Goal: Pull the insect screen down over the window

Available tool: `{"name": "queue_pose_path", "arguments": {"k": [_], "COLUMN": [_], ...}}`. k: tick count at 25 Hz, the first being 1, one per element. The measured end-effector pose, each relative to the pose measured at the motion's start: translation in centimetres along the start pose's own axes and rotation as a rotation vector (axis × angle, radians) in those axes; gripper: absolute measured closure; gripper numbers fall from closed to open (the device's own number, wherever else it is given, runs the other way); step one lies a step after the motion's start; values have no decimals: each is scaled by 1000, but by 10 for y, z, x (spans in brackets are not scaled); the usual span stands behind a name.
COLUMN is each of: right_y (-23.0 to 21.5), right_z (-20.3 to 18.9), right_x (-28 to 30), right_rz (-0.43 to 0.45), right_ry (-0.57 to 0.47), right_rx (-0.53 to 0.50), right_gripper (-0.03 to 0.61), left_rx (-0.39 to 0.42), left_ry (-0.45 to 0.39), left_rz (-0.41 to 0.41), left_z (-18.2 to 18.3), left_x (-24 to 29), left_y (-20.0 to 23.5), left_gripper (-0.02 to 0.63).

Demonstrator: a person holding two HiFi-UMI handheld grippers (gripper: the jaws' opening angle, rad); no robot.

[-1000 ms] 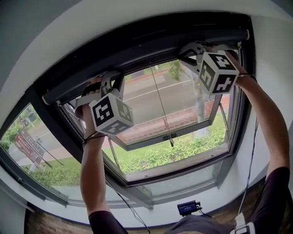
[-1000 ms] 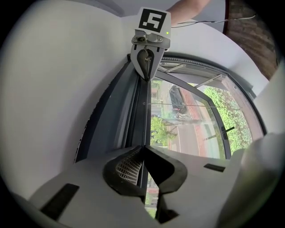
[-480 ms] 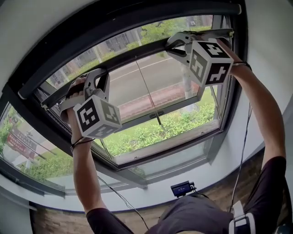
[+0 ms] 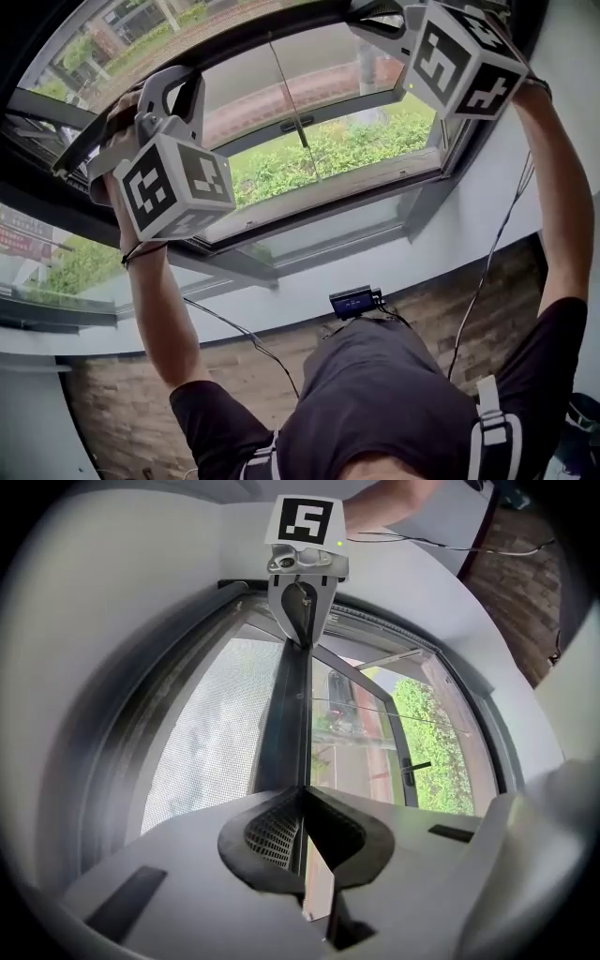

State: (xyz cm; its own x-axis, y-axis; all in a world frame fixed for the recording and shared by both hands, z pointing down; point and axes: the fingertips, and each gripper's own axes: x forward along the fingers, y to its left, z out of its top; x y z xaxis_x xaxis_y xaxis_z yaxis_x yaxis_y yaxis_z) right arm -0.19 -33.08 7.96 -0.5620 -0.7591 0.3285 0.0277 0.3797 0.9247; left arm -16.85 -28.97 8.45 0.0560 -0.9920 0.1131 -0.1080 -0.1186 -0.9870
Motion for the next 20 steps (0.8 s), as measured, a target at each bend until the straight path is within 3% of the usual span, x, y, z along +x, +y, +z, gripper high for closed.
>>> {"name": "queue_pose_path", "arguments": {"k": [4,20], "right_y": [36,142], "right_z": [-10,-38], "right_x": [18,55], "right_rz": [65,226], "right_ry": [19,38], "right_rx": [11,95], "right_gripper": [557,557], "left_rx": [-32,-85], "left_ry": [-3,19], "left_rz": [-83,-288], "left_z": [-6,-15], "left_x": [11,27], "left_y": [-41,-157], "left_gripper": [592,592]}}
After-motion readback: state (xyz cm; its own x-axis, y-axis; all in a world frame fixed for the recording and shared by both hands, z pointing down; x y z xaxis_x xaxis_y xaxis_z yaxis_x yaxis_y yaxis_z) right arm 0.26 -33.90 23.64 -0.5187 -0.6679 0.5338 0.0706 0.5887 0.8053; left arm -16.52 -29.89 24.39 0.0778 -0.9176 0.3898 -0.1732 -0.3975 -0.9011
